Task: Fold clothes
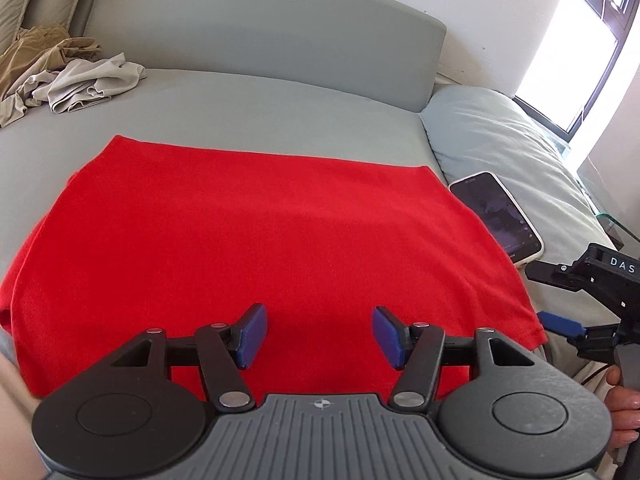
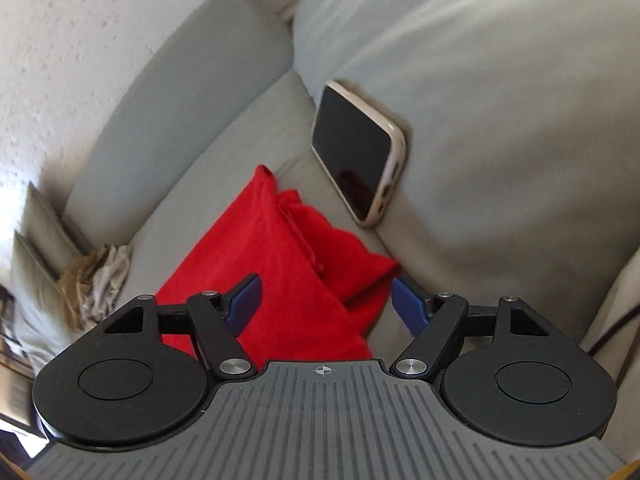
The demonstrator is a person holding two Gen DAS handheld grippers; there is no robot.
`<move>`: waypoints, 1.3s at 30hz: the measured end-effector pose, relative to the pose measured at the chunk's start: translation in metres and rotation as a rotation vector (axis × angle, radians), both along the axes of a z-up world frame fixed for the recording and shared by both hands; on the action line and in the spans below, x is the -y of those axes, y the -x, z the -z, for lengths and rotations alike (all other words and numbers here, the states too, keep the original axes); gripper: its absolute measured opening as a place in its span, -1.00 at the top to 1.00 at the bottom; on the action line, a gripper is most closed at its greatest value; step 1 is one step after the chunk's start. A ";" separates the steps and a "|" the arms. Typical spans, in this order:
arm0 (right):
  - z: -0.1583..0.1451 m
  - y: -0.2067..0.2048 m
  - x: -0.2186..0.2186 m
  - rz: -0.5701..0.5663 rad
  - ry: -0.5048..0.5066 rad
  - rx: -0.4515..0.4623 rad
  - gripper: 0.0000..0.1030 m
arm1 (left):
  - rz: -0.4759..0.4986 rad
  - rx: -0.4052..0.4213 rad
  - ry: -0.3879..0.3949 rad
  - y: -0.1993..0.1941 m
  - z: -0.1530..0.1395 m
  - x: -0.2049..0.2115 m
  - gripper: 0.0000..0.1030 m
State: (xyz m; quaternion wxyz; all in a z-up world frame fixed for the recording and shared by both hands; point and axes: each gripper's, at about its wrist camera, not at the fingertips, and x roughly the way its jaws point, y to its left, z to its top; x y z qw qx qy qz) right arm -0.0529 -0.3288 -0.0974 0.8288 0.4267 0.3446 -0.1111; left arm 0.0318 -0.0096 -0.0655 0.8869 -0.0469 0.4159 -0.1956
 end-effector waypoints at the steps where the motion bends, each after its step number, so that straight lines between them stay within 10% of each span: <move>1: 0.004 0.006 0.003 0.015 -0.064 -0.015 -0.50 | 0.005 -0.002 0.002 0.001 0.000 0.000 -0.11; 7: 0.023 0.031 -0.005 -0.002 -0.300 -0.017 -0.50 | 0.014 -0.020 0.009 -0.001 0.005 0.002 -0.13; 17: 0.036 -0.011 -0.008 -0.076 -0.148 0.135 -0.20 | 0.014 -0.028 0.056 -0.002 0.007 -0.003 -0.14; 34: 0.050 -0.055 -0.011 -0.171 0.100 0.268 -0.28 | 0.040 -0.017 0.096 -0.008 0.012 -0.005 -0.18; 39: 0.047 -0.043 -0.013 -0.152 0.068 0.273 0.15 | 0.049 -0.016 0.132 -0.010 0.014 -0.011 -0.18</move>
